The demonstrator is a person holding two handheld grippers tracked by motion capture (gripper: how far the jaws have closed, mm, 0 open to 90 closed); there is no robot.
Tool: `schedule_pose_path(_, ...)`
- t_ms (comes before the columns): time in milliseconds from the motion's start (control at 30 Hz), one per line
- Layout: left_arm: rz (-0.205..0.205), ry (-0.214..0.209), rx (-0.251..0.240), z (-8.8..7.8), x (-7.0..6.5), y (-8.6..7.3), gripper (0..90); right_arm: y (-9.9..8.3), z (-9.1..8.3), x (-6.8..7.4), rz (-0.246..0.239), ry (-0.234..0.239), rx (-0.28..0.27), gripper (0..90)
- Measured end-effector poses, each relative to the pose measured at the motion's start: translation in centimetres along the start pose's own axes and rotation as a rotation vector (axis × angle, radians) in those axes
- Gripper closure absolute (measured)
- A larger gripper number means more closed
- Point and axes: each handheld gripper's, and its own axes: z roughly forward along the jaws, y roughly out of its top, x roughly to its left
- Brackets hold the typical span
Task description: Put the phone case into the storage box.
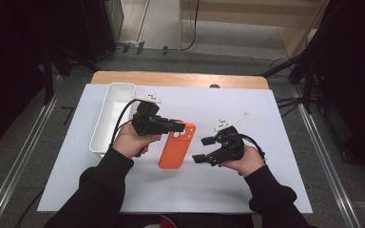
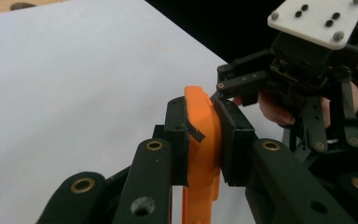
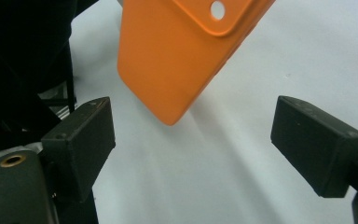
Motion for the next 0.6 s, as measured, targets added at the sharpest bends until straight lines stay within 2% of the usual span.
schedule_pose_path(233,0.048,-0.041,0.022,0.1,-0.5,-0.2,76.4,0.2,-1.0,-0.2,-0.033,0.006,0.001,12.7)
schedule_pose_path(367,0.057,-0.064,0.026,0.2,-0.5,-0.2,76.5,0.3,-1.3,-0.2,-0.049,0.020,0.011,13.1)
schedule_pose_path(500,0.070,-0.080,0.046,0.3,-0.5,-0.3,76.5,0.5,-1.5,-0.2,-0.087,0.019,0.041,13.3)
schedule_pose_path(600,0.072,-0.086,0.059,0.3,-0.4,-0.4,76.5,0.8,-1.8,-0.4,-0.083,0.036,0.047,13.3)
